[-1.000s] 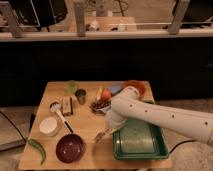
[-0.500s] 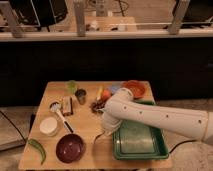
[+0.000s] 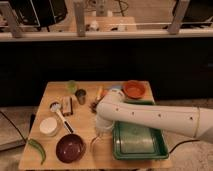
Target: Place fork in table surface
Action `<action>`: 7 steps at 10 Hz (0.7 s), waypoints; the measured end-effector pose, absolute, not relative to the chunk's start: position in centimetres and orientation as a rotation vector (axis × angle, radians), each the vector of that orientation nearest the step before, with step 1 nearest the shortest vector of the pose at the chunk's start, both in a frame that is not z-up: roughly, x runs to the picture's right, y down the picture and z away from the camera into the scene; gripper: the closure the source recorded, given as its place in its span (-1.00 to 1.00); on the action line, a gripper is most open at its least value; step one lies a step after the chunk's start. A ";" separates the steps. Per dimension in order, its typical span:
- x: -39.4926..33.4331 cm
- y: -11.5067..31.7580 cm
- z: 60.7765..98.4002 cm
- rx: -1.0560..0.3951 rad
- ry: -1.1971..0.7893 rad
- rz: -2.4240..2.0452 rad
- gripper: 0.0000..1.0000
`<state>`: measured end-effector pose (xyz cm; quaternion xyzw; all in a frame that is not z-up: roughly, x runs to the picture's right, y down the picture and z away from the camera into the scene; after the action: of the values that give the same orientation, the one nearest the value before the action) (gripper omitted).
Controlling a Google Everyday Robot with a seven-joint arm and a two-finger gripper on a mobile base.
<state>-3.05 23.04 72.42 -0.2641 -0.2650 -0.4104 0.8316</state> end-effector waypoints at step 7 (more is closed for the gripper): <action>-3.8 22.6 74.5 -0.590 -0.676 -0.985 1.00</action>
<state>-3.81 22.58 74.49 -0.2735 -0.3136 -0.4569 0.7862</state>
